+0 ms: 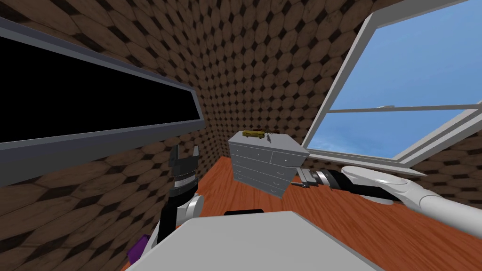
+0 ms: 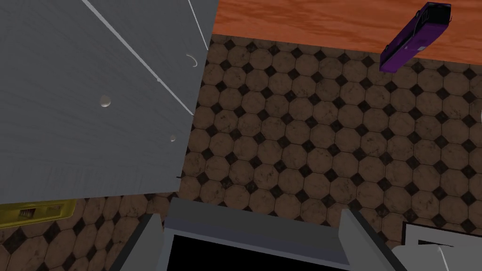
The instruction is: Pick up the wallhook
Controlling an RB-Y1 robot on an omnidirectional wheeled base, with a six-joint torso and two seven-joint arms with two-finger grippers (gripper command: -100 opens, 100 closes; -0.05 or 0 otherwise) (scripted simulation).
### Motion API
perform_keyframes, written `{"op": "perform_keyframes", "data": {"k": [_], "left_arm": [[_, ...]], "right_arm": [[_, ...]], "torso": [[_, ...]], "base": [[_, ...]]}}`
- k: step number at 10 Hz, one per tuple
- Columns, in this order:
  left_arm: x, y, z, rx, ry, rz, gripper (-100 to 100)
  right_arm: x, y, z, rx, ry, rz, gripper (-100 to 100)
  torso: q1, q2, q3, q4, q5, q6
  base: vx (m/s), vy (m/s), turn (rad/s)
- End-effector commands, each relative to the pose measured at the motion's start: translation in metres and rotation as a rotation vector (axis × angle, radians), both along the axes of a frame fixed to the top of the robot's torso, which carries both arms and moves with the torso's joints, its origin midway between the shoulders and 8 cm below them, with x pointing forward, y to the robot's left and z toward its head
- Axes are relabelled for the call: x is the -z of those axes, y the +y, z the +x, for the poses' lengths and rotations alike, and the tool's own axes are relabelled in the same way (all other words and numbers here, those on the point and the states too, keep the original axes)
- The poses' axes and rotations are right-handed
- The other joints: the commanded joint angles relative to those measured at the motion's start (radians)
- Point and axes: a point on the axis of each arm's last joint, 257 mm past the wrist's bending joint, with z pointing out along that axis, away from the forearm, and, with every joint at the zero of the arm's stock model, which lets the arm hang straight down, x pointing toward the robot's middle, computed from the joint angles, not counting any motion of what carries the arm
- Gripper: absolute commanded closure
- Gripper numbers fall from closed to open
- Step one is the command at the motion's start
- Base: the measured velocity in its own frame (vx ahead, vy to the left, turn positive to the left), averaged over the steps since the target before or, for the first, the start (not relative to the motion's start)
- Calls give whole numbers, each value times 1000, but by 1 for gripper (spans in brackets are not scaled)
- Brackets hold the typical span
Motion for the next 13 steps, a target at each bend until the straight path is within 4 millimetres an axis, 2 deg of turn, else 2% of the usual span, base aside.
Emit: {"op": "perform_keyframes", "data": {"k": [1,2,4,5,6,7,9,10,11,12,13], "left_arm": [[0,0,0,0,0,0,0],[0,0,0,0,0,0,0],[0,0,0,0,0,0,0],[0,0,0,0,0,0,0],[0,0,0,0,0,0,0],[0,0,0,0,0,0,0],[0,0,0,0,0,0,0],[0,0,0,0,0,0,0],[0,0,0,0,0,0,0],[0,0,0,0,0,0,0],[0,0,0,0,0,0,0]], "right_arm": [[-3,-7,-1,-13,3,-35,-100],[0,-27,-5,-38,8,-109,-100],[-6,-34,-4,-50,13,-146,-100],[-6,-55,-9,-76,21,-222,-100],[-11,-62,-8,-86,24,-253,-100],[-12,-80,-13,-108,33,-317,-100],[-20,-88,-11,-121,37,-356,-100],[-25,-108,-15,-146,49,-429,-100],[-29,-111,-14,-151,51,-446,-100],[-34,-130,-19,-174,63,-510,-100],[-40,-134,-18,-181,66,-534,-100]], "torso": [[0,0,0,0,0,0],[0,1,1,0,0,0],[0,-1,0,0,0,0],[0,0,0,0,0,0],[1,-1,-1,0,0,-1],[1,-1,-1,0,0,0],[0,-2,-1,0,0,0],[0,0,0,0,0,0],[0,-1,-1,0,0,-1],[0,-2,-1,0,0,0],[0,-4,-2,-1,0,-1]], "base": [[16,-6,-30],[31,-4,191],[30,-8,74],[48,0,194],[46,-6,150],[61,-4,242],[40,-11,47],[48,-7,198],[55,-15,168],[92,-28,211],[80,-26,122]]}}
